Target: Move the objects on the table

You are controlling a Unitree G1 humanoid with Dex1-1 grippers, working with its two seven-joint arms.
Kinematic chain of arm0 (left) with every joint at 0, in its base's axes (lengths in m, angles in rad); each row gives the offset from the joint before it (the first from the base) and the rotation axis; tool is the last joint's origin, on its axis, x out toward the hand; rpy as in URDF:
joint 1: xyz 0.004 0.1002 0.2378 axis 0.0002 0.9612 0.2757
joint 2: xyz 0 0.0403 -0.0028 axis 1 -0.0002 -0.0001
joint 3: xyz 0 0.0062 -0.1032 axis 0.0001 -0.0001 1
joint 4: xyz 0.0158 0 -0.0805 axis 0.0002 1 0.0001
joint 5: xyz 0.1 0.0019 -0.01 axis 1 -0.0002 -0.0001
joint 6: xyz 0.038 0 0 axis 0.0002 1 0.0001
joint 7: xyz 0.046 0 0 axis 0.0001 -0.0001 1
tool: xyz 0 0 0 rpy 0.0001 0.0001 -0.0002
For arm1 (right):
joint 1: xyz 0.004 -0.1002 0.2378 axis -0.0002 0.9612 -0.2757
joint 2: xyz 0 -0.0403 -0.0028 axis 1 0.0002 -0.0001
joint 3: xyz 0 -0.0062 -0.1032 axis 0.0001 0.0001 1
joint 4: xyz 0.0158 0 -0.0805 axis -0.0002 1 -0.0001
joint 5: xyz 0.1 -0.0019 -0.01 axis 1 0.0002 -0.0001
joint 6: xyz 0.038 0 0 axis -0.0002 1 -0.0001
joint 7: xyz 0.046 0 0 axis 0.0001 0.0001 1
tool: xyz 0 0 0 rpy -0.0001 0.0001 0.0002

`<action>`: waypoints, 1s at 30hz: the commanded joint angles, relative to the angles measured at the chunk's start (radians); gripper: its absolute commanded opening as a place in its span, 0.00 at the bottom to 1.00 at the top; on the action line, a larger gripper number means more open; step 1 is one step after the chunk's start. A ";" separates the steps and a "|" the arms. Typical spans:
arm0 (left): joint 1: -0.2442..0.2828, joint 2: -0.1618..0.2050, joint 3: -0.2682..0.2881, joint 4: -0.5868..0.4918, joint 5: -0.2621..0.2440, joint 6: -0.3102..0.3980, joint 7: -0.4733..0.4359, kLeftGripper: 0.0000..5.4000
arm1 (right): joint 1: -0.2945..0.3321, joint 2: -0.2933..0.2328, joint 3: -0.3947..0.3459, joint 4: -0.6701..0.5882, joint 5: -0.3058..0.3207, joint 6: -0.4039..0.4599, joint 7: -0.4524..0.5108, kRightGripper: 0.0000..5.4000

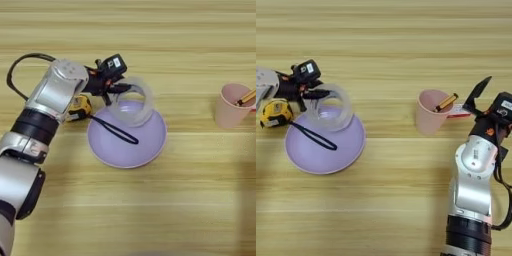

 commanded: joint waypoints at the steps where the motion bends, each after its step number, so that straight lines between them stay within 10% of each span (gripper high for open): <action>1: 0.046 0.061 0.005 -0.073 -0.006 0.028 -0.029 0.21 | 0.000 -0.007 -0.008 -0.007 0.006 0.017 0.002 1.00; 10: 0.139 0.087 -0.057 -0.113 0.020 0.029 -0.039 0.20 | -0.004 -0.010 -0.015 0.010 0.007 0.011 0.009 1.00; 30: 0.080 0.038 -0.076 -0.059 0.013 0.012 -0.031 0.35 | -0.002 -0.001 -0.004 -0.002 -0.001 0.019 0.006 1.00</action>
